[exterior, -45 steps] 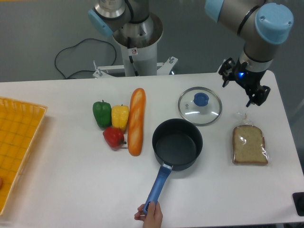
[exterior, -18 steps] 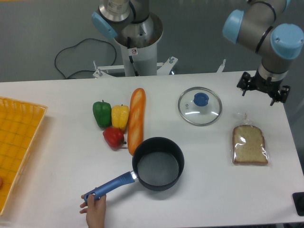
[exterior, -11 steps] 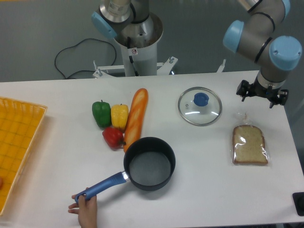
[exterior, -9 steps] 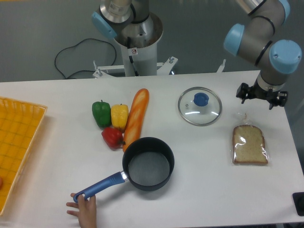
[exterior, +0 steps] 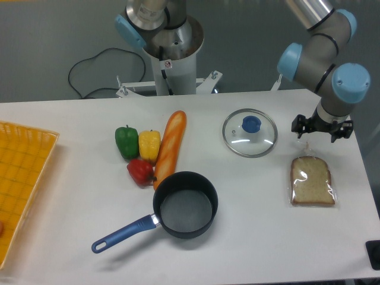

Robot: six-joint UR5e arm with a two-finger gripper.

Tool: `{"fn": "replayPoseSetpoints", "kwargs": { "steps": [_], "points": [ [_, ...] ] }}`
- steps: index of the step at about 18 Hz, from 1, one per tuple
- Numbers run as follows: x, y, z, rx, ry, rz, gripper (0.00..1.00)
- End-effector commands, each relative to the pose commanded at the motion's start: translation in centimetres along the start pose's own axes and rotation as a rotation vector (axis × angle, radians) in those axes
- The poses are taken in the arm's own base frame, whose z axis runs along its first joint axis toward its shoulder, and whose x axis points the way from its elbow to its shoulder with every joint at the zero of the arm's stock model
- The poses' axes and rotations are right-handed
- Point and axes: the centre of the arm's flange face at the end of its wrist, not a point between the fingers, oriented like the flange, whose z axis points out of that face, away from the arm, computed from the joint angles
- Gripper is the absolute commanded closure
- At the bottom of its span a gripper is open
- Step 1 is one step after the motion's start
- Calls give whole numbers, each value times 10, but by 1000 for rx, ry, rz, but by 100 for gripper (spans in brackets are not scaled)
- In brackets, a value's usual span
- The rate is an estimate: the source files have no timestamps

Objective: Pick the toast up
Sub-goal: 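Lower the open gripper onto the plastic bag edge of the toast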

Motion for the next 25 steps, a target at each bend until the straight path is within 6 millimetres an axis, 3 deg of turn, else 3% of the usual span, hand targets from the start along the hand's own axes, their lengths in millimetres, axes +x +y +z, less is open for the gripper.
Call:
{"fn": "replayPoseSetpoints", "kwargs": {
  "steps": [25],
  "points": [
    [5,4,37,13,43,-1,3]
  ]
}}
